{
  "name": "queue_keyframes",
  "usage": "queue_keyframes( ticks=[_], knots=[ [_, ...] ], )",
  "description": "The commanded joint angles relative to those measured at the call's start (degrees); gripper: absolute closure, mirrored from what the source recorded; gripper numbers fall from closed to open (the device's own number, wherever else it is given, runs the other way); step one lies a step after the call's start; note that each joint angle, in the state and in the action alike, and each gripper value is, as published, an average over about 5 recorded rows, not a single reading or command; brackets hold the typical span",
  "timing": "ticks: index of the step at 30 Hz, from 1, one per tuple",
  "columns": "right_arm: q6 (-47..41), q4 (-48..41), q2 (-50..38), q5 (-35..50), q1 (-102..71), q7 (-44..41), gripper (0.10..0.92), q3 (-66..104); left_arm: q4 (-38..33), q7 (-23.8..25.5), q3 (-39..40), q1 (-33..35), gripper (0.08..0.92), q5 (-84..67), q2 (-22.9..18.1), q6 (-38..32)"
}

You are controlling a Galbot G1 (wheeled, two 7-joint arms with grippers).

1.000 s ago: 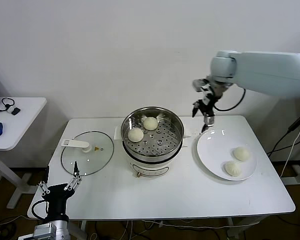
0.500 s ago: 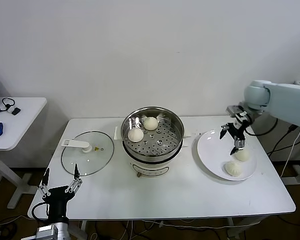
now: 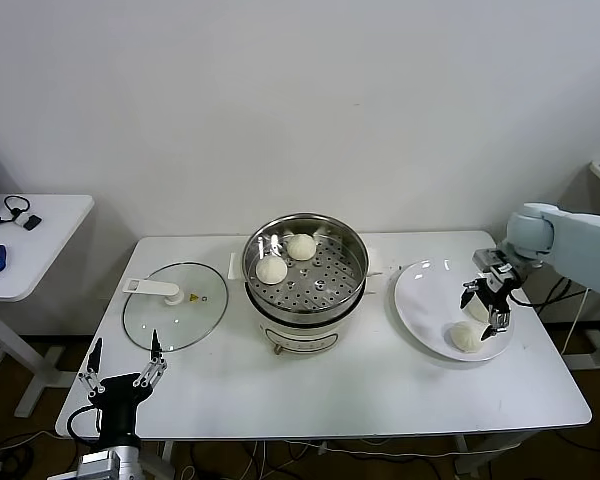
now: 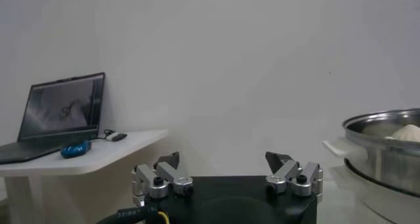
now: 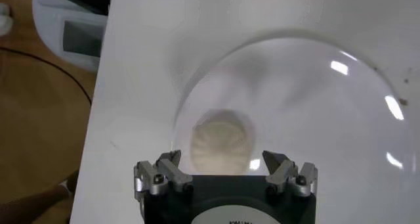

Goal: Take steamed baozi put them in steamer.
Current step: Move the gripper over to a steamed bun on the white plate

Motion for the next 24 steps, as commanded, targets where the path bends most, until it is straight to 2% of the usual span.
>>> queue_keyframes(
  ticks=[1,24],
  knots=[
    [0.6,-2.2,-1.3,-3.1,-6.3,0.4,0.203,4.8,0.3,0.0,0.0,-0.1,0.177,0.1,-2.8,0.0],
    [1.2,-7.1,1.9,-5.4,-10.7,1.5,0.203,9.4,0.5,-0.3,-0.5,-0.3,0.177,-0.2,-2.8,-0.6]
  ],
)
